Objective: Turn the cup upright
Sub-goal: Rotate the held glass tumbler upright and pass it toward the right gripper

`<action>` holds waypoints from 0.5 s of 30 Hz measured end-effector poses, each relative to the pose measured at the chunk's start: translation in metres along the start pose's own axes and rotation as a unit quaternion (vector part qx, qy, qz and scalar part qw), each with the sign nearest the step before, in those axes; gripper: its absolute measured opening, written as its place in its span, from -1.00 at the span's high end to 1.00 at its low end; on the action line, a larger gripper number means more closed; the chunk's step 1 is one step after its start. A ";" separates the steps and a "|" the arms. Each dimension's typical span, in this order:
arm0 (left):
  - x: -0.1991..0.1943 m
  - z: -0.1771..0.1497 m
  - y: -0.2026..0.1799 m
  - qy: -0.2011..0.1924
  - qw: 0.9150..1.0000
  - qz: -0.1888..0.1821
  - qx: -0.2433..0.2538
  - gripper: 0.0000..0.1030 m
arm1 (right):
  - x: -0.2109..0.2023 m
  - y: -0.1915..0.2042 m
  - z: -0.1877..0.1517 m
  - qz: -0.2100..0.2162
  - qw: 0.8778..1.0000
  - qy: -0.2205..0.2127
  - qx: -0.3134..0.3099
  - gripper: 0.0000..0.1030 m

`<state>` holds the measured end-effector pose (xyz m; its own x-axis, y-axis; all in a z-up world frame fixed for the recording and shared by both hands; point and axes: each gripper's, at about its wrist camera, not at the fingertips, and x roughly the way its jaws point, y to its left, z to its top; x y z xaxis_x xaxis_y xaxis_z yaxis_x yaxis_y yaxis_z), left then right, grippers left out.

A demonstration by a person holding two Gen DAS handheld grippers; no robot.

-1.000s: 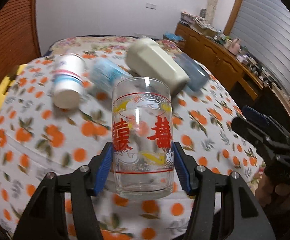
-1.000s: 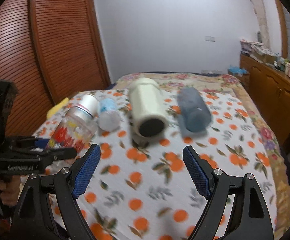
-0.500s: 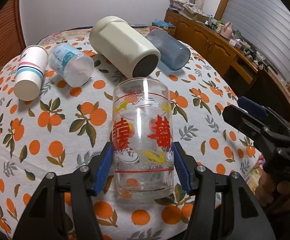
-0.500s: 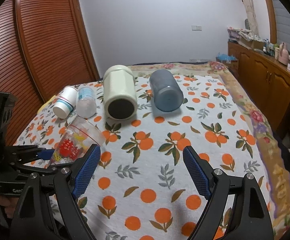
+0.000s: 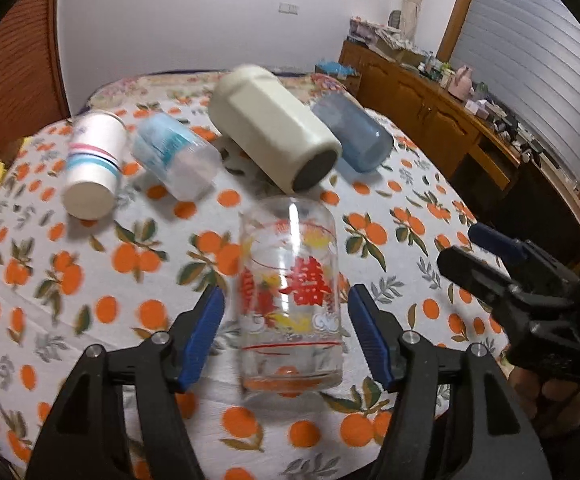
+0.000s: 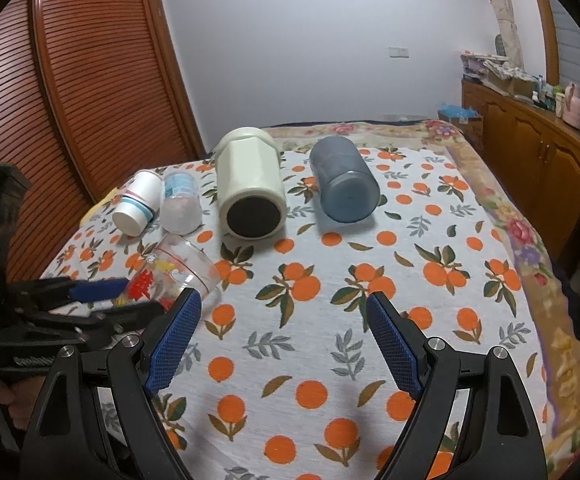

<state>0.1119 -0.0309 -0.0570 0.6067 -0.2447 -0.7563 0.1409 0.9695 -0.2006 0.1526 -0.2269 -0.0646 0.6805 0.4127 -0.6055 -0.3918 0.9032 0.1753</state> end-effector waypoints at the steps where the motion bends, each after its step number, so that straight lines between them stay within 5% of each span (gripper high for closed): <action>1: -0.005 0.001 0.003 -0.006 1.000 0.002 0.000 -0.31 | 0.001 0.002 0.000 0.002 1.000 0.002 0.000 -0.67; 15: -0.055 -0.012 0.050 -0.062 0.995 0.079 -0.004 -0.39 | 0.034 0.051 0.011 0.037 0.998 0.050 -0.015 -0.65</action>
<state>0.0768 0.0305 -0.0329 0.7130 -0.0858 -0.6959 0.0310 0.9954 -0.0910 0.1627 -0.1655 -0.0680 0.5845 0.4638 -0.6658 -0.4592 0.8656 0.1998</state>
